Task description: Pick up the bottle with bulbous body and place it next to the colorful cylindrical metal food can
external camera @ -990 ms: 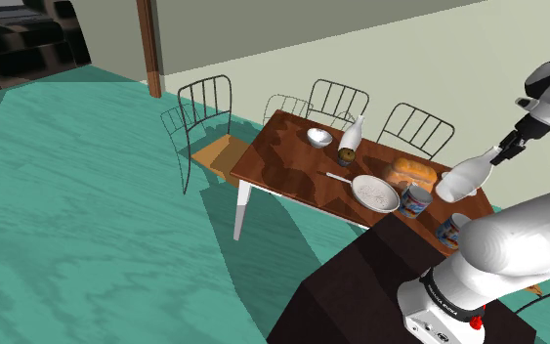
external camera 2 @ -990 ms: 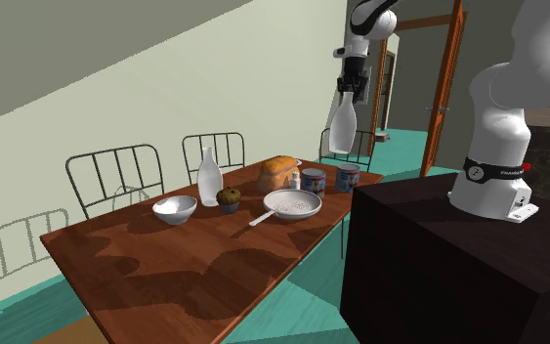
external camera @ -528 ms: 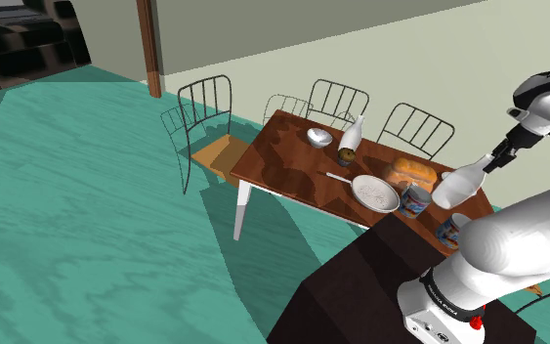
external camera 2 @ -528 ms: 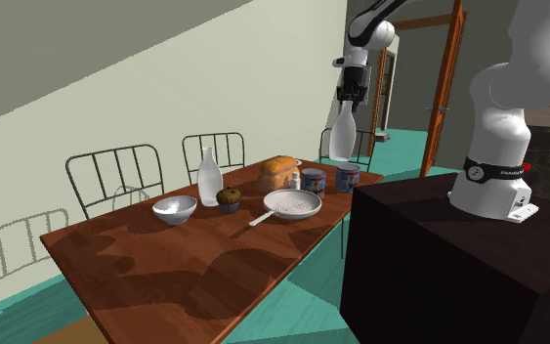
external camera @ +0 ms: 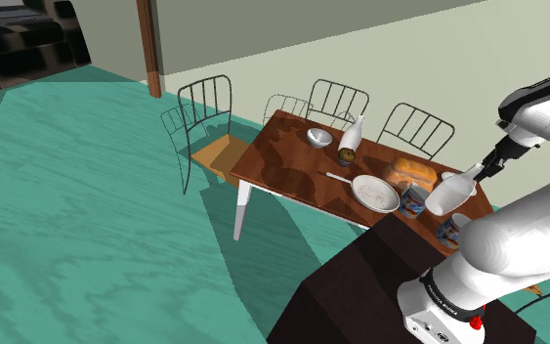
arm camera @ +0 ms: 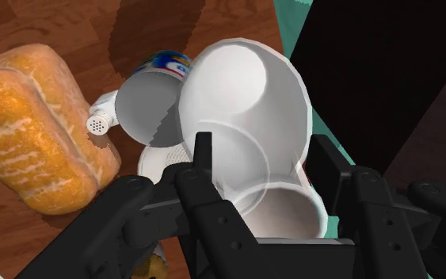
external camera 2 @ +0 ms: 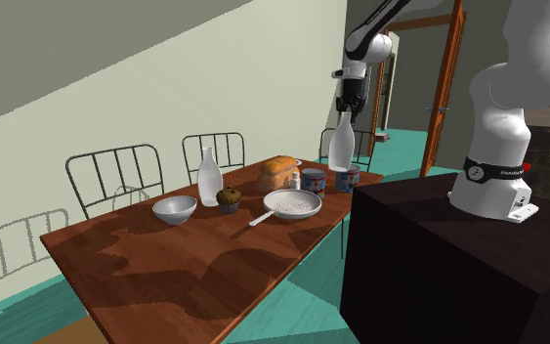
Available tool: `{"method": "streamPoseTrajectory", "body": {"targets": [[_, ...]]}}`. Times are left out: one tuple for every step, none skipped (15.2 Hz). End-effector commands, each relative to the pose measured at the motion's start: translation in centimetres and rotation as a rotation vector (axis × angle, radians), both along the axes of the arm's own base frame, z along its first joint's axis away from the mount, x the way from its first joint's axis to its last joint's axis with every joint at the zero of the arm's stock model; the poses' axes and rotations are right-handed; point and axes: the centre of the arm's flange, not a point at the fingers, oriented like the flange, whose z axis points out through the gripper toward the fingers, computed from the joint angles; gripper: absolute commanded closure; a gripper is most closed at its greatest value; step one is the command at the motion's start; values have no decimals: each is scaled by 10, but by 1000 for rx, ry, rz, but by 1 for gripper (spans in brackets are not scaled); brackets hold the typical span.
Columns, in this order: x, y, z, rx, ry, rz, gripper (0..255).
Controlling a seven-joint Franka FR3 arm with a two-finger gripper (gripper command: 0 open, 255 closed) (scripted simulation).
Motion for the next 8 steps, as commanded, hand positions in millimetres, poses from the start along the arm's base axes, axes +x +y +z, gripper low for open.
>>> {"method": "streamPoseTrajectory", "body": {"targets": [[0, 0, -10, -1, -1, 0, 255], [0, 0, -15, -1, -1, 0, 255], [0, 0, -21, -1, -1, 0, 255], [0, 0, -26, -1, -1, 0, 255], [0, 0, -31, -1, -1, 0, 255], [0, 0, -36, -1, -1, 0, 255], [0, 0, -42, -1, -1, 0, 255], [0, 0, -47, -1, -1, 0, 255]]}}
